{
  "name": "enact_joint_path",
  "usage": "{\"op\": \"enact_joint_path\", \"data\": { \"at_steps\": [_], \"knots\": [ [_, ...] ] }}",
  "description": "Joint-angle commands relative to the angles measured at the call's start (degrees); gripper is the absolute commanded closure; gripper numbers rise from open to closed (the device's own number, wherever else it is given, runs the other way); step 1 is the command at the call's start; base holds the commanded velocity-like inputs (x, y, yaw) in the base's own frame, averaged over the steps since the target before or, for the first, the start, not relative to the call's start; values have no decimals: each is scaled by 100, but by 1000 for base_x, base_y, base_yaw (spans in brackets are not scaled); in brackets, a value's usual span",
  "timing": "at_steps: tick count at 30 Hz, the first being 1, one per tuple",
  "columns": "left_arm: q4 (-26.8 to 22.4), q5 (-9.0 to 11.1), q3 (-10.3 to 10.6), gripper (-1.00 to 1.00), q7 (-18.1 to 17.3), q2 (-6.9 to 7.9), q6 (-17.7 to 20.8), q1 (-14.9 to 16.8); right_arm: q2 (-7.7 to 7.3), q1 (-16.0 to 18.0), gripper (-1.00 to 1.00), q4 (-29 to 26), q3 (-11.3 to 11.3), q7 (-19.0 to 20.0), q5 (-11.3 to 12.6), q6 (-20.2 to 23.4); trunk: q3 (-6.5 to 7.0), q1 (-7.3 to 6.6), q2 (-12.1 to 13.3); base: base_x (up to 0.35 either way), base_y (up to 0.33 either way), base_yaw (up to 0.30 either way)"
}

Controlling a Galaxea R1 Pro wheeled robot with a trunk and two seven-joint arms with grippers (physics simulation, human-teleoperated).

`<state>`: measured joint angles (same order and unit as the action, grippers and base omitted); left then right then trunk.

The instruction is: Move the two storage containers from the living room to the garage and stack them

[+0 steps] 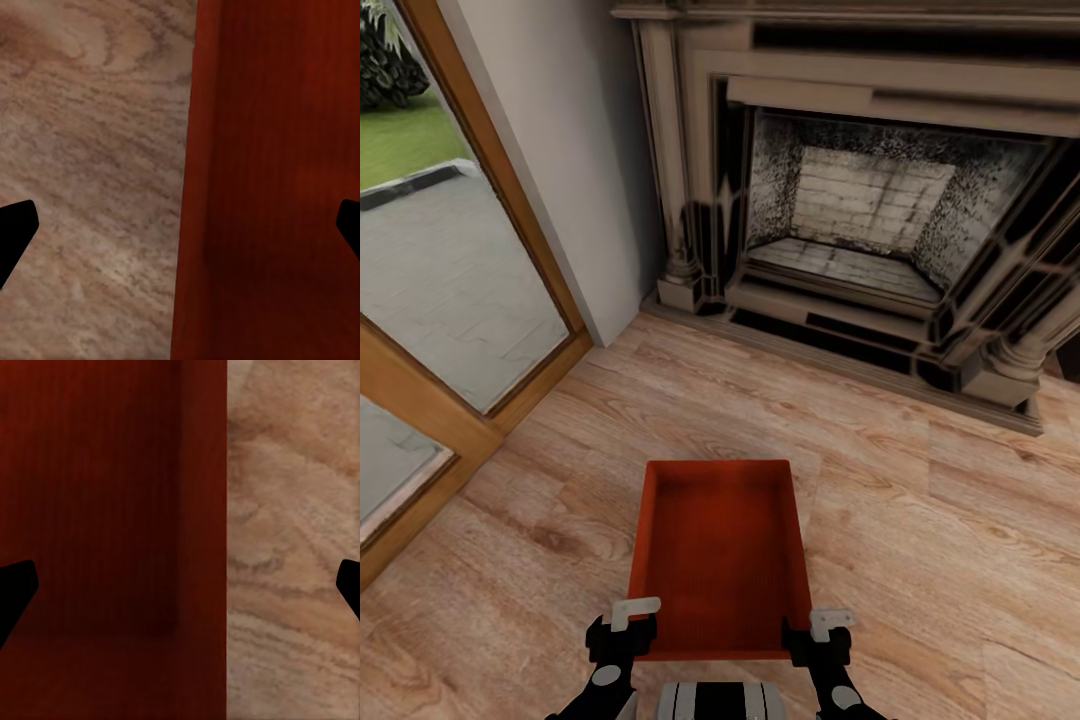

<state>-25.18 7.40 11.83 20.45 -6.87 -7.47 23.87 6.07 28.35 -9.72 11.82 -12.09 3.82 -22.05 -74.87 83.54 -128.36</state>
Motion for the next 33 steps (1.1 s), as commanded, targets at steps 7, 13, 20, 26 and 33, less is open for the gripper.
{"op": "enact_joint_path", "data": {
  "at_steps": [7, 13, 20, 26, 33],
  "knots": [
    [4, 60, 48, -100, 38, 4, -26, 4, 5, 4, -100, 5, 49, -30, 40, -27, -40, 44, -83, 0, 0, 0],
    [4, 60, 48, -100, 38, 5, -26, 4, 1, 4, -100, 5, 49, -30, 33, -36, -40, 44, -83, 0, 0, 0],
    [3, 62, 48, -100, 38, 5, -26, 4, -29, 4, -100, 5, 49, -30, 31, -38, -40, 44, -83, 0, 0, 0],
    [1, 69, 40, -100, 52, 4, -26, 4, -28, 4, -100, 5, 49, -30, 31, -45, -40, 44, -83, 0, 0, 0],
    [4, 61, 47, 100, 45, 1, -26, 4, -27, 4, -100, 5, 49, -30, 39, -45, -40, 44, -83, 0, 0, 0]
  ]
}}
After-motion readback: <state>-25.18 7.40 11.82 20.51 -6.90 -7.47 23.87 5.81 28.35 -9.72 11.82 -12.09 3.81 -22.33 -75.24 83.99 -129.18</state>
